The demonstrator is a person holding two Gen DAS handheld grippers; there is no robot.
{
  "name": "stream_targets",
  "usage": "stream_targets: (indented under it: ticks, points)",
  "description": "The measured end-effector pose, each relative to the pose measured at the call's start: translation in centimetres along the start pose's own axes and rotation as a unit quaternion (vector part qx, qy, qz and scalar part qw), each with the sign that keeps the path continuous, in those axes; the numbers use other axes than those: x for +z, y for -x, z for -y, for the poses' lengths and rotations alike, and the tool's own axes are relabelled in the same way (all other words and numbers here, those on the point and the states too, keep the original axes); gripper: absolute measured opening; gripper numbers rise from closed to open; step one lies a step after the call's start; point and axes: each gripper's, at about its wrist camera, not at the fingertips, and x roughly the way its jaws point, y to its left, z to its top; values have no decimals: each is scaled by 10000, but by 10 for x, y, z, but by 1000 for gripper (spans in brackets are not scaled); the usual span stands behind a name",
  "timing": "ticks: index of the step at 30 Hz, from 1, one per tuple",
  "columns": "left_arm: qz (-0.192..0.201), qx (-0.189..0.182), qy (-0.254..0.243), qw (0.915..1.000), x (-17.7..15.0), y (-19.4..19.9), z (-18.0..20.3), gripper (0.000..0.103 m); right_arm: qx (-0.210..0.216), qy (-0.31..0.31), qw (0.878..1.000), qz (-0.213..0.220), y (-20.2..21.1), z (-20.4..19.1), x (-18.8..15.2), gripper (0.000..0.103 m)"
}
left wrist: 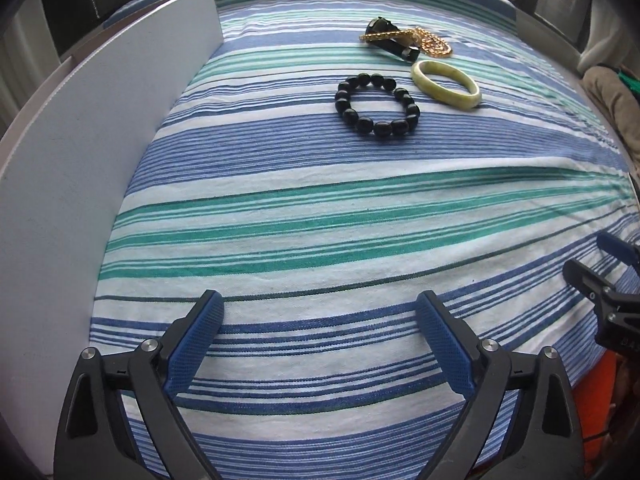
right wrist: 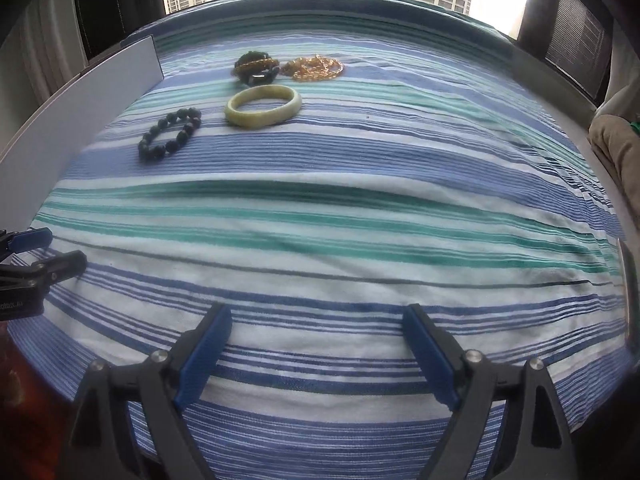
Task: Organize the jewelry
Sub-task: 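Move both tools back over the black bead bracelet and jade bangle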
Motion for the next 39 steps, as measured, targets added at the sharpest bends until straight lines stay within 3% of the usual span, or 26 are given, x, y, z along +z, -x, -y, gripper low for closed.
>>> stream_targets:
  ticks: [8, 39]
  points:
    - [-29, -1, 88, 10000, -3, -1, -1, 103, -43, -108, 9999, -90, -4, 5, 1, 102]
    - [-16, -54, 17, 10000, 0, -6, 1, 103, 1, -59, 9999, -103, -4, 3, 1, 103]
